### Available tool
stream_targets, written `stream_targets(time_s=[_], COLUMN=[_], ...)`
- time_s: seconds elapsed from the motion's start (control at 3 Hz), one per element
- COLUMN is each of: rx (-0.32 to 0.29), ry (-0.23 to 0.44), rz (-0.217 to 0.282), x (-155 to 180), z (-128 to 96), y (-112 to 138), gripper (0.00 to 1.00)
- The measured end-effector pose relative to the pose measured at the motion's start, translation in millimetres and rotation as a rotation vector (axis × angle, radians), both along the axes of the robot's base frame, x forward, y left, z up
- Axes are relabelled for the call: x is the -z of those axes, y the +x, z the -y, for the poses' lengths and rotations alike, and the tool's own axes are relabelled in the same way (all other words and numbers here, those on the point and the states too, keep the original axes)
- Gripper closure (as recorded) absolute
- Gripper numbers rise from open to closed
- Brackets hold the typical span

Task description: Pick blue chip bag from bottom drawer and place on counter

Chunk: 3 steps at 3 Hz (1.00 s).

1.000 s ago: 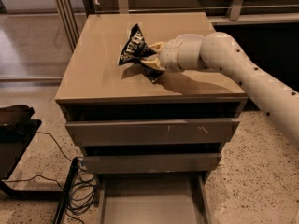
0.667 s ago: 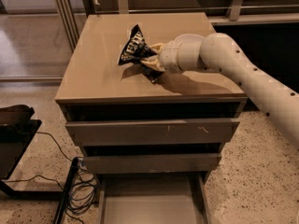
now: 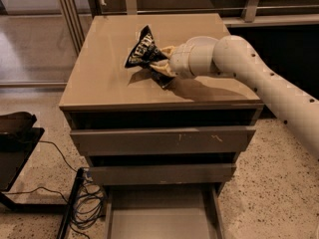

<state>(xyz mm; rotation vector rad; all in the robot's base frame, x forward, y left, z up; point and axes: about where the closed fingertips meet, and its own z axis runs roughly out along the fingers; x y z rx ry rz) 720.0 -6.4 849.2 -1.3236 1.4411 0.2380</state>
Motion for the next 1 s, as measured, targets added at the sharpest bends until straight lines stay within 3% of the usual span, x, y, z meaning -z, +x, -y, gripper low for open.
stream_targets(time_s=[0.33, 0.67, 1.0], rx=[0.0, 0.0, 0.0], ry=[0.0, 0.0, 0.0], rz=[0.0, 0.0, 0.0], x=[0.0, 0.0, 0.0], z=[0.0, 0.0, -0.1], y=[0.0, 0.0, 0.0], gripper=[0.12, 0.0, 0.0])
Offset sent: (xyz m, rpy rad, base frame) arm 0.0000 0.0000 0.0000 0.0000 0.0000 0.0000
